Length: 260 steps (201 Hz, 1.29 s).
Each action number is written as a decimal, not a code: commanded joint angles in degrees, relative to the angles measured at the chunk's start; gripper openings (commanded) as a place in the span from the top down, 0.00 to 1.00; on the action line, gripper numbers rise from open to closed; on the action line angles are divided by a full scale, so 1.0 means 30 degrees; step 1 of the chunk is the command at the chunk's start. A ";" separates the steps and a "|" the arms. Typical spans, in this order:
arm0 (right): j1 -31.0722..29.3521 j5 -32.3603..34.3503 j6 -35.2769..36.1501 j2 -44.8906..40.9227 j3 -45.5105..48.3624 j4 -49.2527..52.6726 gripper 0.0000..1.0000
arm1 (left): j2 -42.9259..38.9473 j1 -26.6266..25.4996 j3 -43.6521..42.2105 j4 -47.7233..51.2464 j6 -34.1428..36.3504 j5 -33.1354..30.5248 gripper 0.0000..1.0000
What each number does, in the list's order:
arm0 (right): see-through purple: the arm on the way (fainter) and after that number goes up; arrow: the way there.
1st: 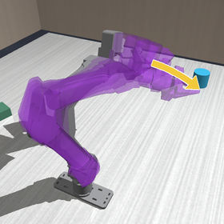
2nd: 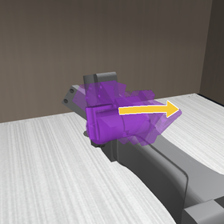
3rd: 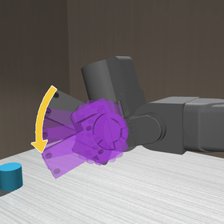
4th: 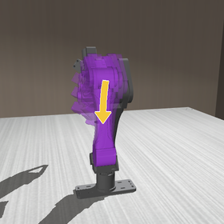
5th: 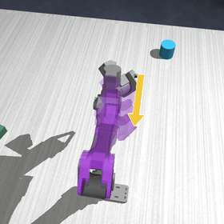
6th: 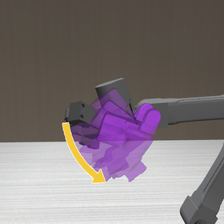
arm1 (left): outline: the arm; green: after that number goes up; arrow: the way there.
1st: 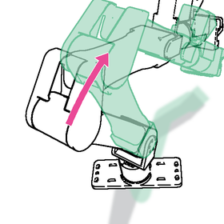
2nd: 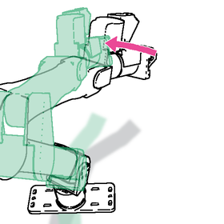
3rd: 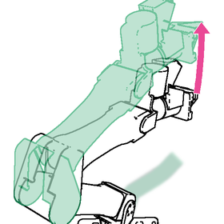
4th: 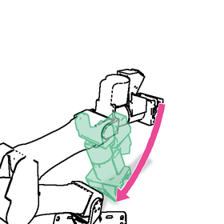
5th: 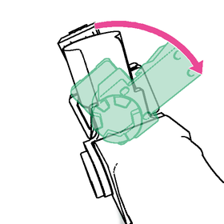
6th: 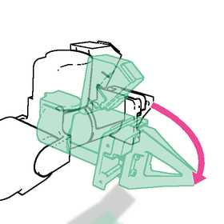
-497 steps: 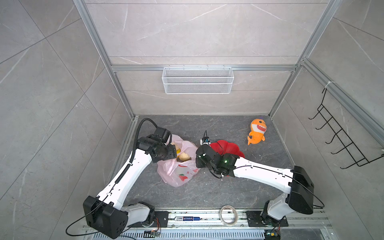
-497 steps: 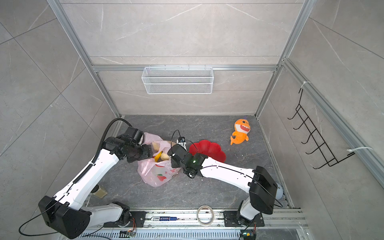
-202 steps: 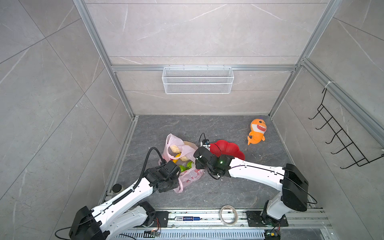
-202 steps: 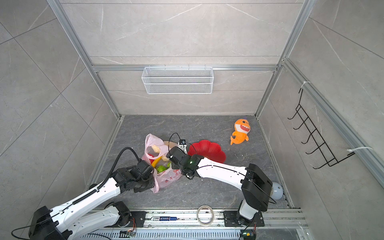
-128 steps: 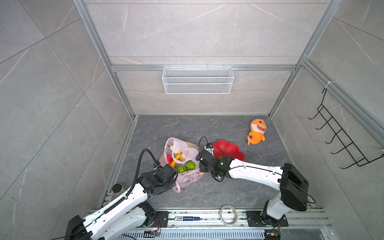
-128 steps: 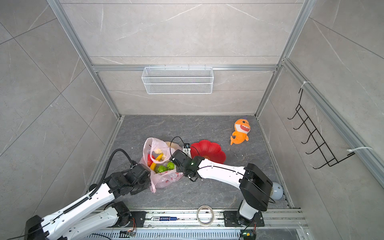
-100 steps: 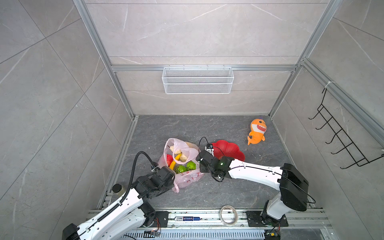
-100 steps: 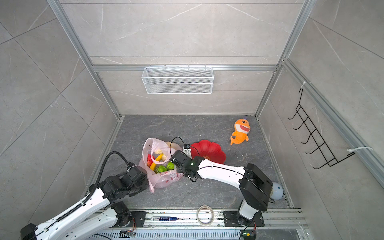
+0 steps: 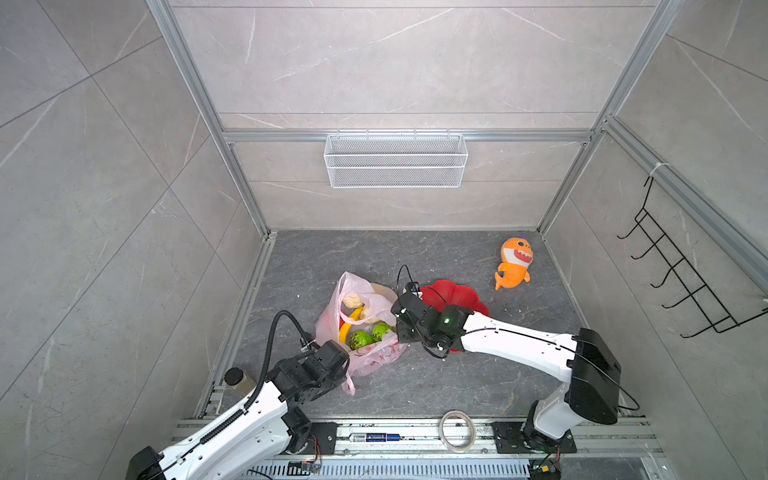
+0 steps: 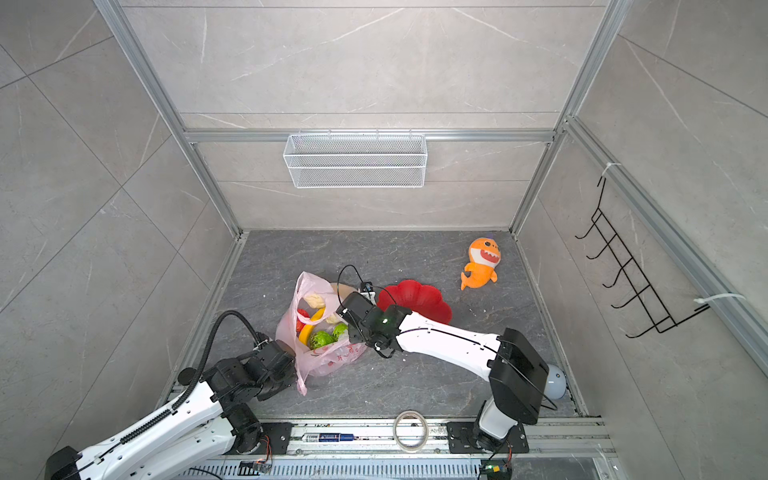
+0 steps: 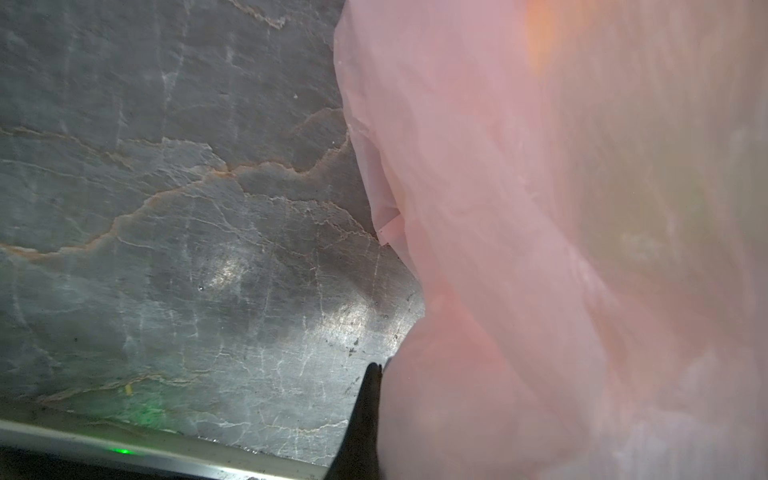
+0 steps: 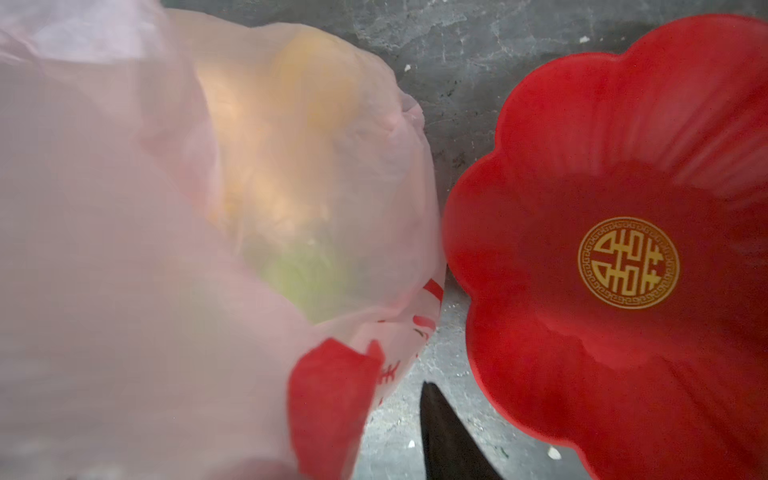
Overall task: Take the fake fruits out of the plastic bag
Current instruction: 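Release the bag edge and lower the right gripper into the bag toward the green pepper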
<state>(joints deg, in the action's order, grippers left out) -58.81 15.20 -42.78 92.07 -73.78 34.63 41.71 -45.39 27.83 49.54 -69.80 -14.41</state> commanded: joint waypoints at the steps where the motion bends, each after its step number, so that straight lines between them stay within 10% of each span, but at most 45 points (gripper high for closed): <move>1: -0.0620 -0.0853 0.1940 -0.0881 -0.1968 0.3086 0.55 | -0.0384 -0.0105 -0.0510 -0.0702 -0.0683 0.0058 0.95; 128: -0.2253 -0.3253 0.2938 0.6339 -0.7328 0.1091 0.72 | -0.1507 -0.0363 -0.1924 -0.1834 -0.0644 0.0586 0.96; 260: -0.2224 -0.2502 0.3215 0.9583 -0.9506 0.2378 0.39 | -0.2293 -0.0399 -0.1349 -0.1226 -0.0089 0.1112 0.97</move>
<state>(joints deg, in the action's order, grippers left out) -65.45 6.22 -32.95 119.26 -100.64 39.62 35.81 -46.37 21.65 44.66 -70.52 -11.86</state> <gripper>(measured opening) 0.580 0.048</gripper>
